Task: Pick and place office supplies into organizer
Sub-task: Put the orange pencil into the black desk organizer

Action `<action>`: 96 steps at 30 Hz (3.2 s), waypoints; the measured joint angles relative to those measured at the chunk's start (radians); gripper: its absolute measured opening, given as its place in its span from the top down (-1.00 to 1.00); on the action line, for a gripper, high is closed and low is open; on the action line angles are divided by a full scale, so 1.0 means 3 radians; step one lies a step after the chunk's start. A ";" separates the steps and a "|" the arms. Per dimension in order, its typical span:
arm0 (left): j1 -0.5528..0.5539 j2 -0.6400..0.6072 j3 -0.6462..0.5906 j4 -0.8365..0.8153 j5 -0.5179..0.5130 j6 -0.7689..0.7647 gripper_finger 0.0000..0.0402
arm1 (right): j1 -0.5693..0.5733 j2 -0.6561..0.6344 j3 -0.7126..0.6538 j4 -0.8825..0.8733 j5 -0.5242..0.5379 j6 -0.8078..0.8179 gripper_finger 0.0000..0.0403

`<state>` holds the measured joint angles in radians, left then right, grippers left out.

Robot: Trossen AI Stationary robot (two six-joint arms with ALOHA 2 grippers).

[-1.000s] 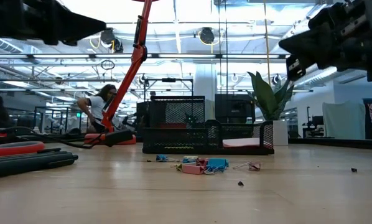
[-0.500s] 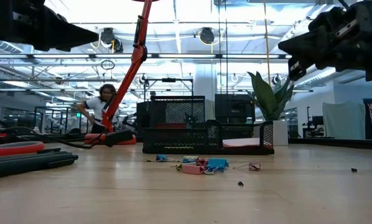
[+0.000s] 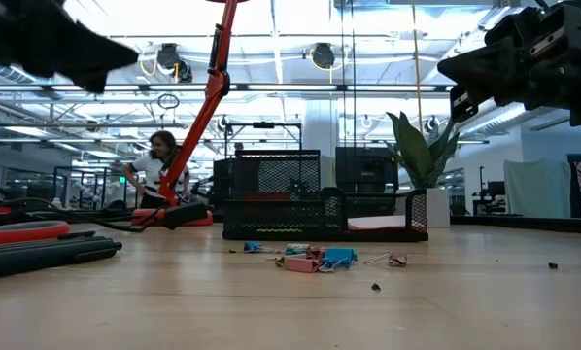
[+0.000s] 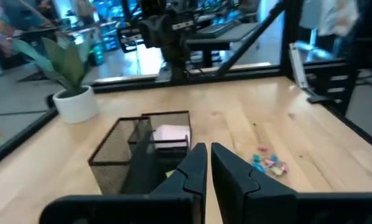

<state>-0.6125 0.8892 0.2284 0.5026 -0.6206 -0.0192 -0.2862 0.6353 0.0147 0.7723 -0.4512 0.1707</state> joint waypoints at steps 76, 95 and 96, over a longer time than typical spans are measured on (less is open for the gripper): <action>-0.0924 0.2586 0.2520 -0.4405 0.2057 -0.6042 -0.17 | -0.0009 0.0004 0.0000 -0.0057 0.0042 -0.0085 0.71; -0.0927 0.2586 0.2358 -0.4349 0.2078 -0.6201 -0.17 | -0.0009 0.0004 -0.0002 -0.0060 0.0042 -0.0085 0.71; -0.0927 0.2586 0.2358 -0.4342 0.2079 -0.6221 -0.17 | -0.0009 0.0003 -0.0001 -0.0059 0.0042 -0.0085 0.71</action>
<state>-0.8906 1.6650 0.9360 -0.8000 0.0032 -1.8855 -0.2890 0.6364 0.0143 0.7546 -0.4385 0.1452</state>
